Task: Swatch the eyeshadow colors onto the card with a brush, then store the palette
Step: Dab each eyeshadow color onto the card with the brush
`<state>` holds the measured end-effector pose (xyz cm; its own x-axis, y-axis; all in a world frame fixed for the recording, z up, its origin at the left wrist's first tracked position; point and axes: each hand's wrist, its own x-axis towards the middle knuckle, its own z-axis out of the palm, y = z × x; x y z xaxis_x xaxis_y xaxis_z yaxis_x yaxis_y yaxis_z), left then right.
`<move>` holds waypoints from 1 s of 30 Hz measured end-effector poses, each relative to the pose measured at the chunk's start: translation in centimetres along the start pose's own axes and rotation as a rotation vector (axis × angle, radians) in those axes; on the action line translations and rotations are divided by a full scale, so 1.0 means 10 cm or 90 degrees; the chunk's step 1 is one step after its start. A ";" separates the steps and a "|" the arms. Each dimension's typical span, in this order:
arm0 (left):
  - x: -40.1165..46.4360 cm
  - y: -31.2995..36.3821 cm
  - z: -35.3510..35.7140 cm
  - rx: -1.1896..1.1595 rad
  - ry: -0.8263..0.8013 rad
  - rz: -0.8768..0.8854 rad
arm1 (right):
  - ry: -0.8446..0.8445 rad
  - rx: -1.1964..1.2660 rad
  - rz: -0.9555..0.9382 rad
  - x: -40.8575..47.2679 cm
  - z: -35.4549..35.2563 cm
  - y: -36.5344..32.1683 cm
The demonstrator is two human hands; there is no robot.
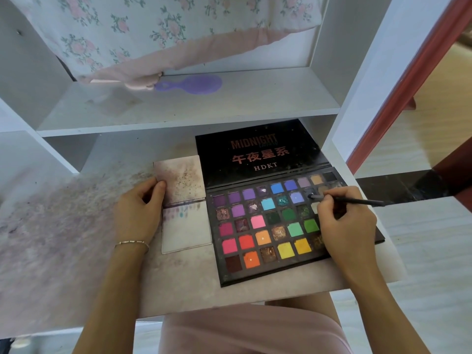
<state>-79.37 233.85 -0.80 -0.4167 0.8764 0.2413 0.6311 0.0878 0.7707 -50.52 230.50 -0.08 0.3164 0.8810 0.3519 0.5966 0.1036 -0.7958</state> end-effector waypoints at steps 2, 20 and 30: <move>0.01 -0.02 0.00 -0.004 0.001 -0.003 | 0.001 -0.003 -0.036 -0.02 0.01 -0.02; 0.00 0.00 -0.04 0.022 -0.013 -0.007 | -0.324 0.221 -0.015 -0.25 0.75 -0.75; 0.01 -0.03 -0.02 -0.011 -0.015 -0.007 | -0.365 0.165 0.001 -0.21 0.93 -0.80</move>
<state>-79.72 233.86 -0.84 -0.4086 0.8861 0.2188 0.6153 0.0904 0.7831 -62.80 232.07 0.97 -0.1721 0.9812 0.0877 0.3750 0.1476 -0.9152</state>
